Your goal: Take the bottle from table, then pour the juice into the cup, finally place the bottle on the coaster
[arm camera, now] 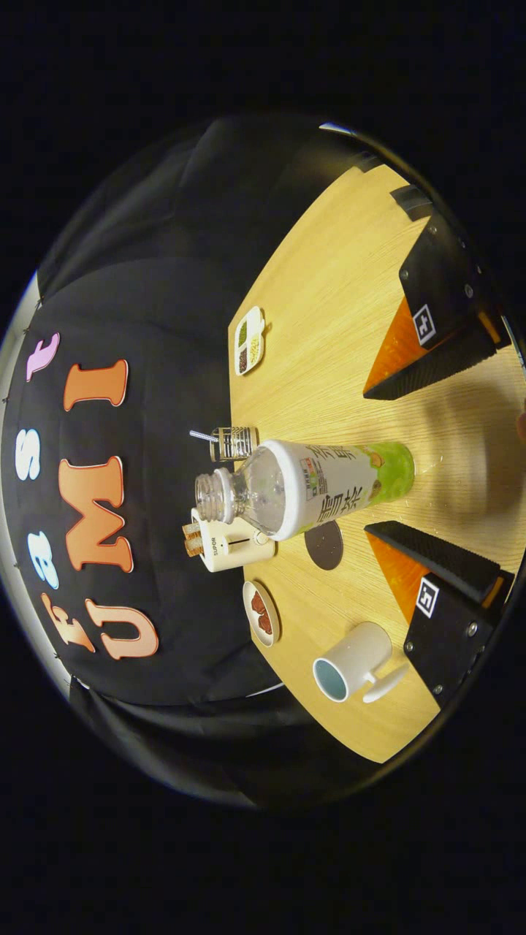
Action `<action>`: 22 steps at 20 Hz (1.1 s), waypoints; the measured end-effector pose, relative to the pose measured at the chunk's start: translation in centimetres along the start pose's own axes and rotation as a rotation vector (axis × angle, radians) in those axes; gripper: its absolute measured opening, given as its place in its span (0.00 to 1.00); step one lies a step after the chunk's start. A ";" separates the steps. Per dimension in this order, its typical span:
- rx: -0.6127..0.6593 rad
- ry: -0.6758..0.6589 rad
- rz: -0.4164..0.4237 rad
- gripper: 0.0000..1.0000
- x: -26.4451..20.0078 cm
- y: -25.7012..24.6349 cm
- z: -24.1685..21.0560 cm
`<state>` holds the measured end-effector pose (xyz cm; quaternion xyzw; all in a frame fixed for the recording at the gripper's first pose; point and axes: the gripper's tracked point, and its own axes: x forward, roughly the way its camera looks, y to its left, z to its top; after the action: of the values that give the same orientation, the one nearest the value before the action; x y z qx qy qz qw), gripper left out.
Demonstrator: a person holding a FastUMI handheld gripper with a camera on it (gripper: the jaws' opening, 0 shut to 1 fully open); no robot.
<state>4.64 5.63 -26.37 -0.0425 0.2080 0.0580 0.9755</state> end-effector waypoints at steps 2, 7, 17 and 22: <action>-0.005 0.003 0.003 0.99 1.1 0.3 0.0; 0.001 0.017 0.000 0.99 3.6 1.0 0.3; -0.068 0.073 -0.029 0.53 1.8 3.1 4.5; -0.303 0.060 -0.052 0.53 0.0 6.2 8.1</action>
<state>7.04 12.64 -19.37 -0.1962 0.2249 0.0622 0.9524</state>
